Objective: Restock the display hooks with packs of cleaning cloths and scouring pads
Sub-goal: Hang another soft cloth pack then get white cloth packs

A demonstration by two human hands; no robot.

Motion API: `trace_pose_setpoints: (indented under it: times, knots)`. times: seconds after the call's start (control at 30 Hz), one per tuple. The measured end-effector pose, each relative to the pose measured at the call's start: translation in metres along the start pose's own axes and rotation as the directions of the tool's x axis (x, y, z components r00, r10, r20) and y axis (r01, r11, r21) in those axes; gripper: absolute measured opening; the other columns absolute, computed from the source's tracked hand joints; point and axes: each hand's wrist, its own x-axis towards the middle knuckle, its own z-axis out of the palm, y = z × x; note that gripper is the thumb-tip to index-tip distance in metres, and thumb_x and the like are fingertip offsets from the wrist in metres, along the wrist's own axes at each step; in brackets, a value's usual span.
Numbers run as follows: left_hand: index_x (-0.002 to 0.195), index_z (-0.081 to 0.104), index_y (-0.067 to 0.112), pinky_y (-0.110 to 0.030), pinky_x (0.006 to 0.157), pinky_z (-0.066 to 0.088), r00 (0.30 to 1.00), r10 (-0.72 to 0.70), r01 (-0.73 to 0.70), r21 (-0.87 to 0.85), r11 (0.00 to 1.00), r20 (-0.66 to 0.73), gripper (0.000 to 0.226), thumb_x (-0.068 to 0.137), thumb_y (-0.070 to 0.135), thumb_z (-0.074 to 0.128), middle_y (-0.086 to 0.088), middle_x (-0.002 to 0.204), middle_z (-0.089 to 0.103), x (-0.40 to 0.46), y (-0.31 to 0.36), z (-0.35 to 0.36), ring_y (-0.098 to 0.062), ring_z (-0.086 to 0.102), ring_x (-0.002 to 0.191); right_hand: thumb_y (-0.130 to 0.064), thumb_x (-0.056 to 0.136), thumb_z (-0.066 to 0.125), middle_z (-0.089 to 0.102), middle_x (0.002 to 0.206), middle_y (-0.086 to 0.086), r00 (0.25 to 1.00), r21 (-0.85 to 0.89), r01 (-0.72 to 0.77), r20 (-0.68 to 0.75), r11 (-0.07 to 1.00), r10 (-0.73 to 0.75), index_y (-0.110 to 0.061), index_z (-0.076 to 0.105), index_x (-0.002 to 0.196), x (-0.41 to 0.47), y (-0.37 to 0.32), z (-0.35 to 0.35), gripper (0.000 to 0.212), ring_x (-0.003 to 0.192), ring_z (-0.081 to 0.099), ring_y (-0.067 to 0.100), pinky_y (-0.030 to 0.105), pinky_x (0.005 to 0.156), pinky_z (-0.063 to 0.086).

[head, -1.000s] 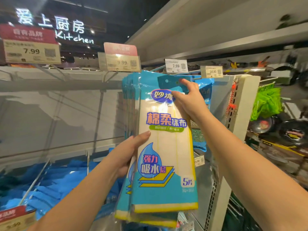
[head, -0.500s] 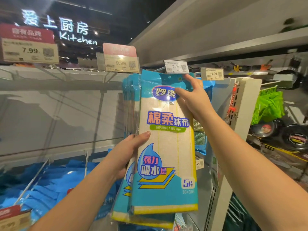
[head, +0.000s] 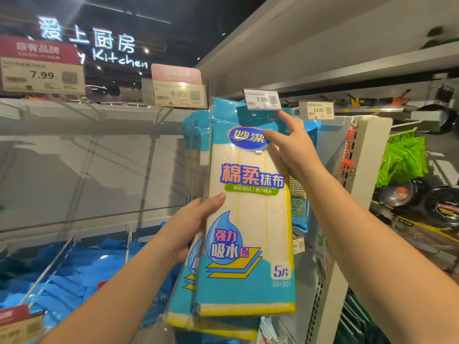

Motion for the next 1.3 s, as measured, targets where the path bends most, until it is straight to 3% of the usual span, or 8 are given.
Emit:
trace_pose_setpoints:
  times: [0.17,0.37,0.53,0.67,0.83,1.0,1.13,1.3]
  knots:
    - [0.135,0.057,0.012,-0.056,0.100,0.053,1.000,-0.015,0.015,-0.009,1.000,0.025,0.079,0.071,0.051,0.080,-0.016,0.119,0.073,0.008,0.006,0.001,-0.038,0.070,0.110,-0.035,0.083,0.068,0.044,0.130,-0.005,1.000,-0.033,-0.025,0.011,0.999,0.026,-0.039,0.051,0.135,0.013,-0.007,0.004,0.055,0.112,0.063,0.018,0.045,0.091,0.057]
    - [0.124,0.068,0.008,-0.052,0.094,0.056,0.998,-0.008,0.010,-0.023,1.000,0.057,0.056,0.080,0.043,0.069,-0.021,0.118,0.072,0.011,0.006,-0.001,-0.036,0.072,0.100,-0.029,0.090,0.065,0.041,0.139,-0.002,0.997,-0.160,-0.060,0.029,0.985,0.065,-0.032,0.047,0.142,0.027,-0.001,0.009,0.054,0.103,0.063,0.015,0.036,0.082,0.060]
    - [0.130,0.065,0.011,-0.060,0.106,0.047,1.000,-0.025,0.024,-0.047,0.999,-0.019,0.058,0.082,0.043,0.074,-0.020,0.123,0.070,0.023,0.002,-0.008,-0.041,0.066,0.116,-0.031,0.091,0.062,0.036,0.140,0.002,0.998,-0.231,-0.059,0.003,0.971,0.061,-0.040,0.047,0.140,0.026,0.007,0.020,0.052,0.112,0.056,0.020,0.040,0.096,0.054]
    - [0.125,0.067,0.008,-0.059,0.103,0.050,0.996,-0.012,0.008,-0.045,0.999,-0.083,0.046,0.091,0.038,0.069,-0.020,0.117,0.073,0.030,0.004,-0.011,-0.041,0.068,0.112,-0.044,0.094,0.061,0.030,0.142,0.001,0.998,-0.248,-0.025,-0.069,0.969,0.008,-0.034,0.045,0.141,0.007,0.016,0.024,0.051,0.114,0.048,0.013,0.027,0.096,0.042]
    - [0.128,0.063,0.007,-0.062,0.099,0.051,0.986,0.068,-0.059,0.063,0.996,-0.150,0.068,0.077,0.048,0.082,-0.020,0.114,0.074,0.034,0.011,-0.019,-0.041,0.071,0.105,-0.060,0.088,0.062,0.030,0.151,0.007,0.994,-0.308,-0.103,-0.008,0.946,0.105,-0.035,0.025,0.155,-0.020,0.039,0.036,0.080,0.126,0.048,0.024,0.037,0.104,0.040]
    - [0.109,0.065,0.016,-0.060,0.088,0.057,0.946,0.160,-0.094,0.236,0.967,-0.280,0.102,0.044,0.093,0.072,-0.009,0.103,0.076,0.036,0.008,-0.041,-0.037,0.075,0.095,-0.056,0.086,0.067,0.037,0.148,0.007,0.986,-0.301,-0.130,0.057,0.945,0.154,-0.035,0.028,0.154,-0.001,0.038,0.041,0.081,0.122,0.050,0.022,0.035,0.098,0.042]
    - [0.118,0.062,0.004,-0.050,0.075,0.061,0.902,0.198,-0.131,0.193,0.972,-0.384,0.062,0.078,0.047,0.083,-0.018,0.101,0.076,0.015,0.009,-0.073,-0.035,0.076,0.083,-0.040,0.087,0.066,0.036,0.146,0.008,0.987,-0.320,-0.129,0.048,0.939,0.152,-0.036,0.026,0.155,0.013,0.045,0.042,0.079,0.108,0.055,0.022,0.035,0.091,0.048]
    - [0.112,0.064,0.005,-0.058,0.082,0.059,0.818,0.290,-0.222,0.192,0.956,-0.497,0.047,0.084,0.039,0.079,-0.019,0.101,0.076,-0.014,0.016,-0.109,-0.037,0.075,0.084,-0.021,0.093,0.065,0.025,0.146,0.007,0.984,-0.366,-0.128,0.070,0.922,0.165,-0.030,0.018,0.158,0.026,0.059,0.056,0.081,0.079,0.052,0.011,0.017,0.067,0.045]
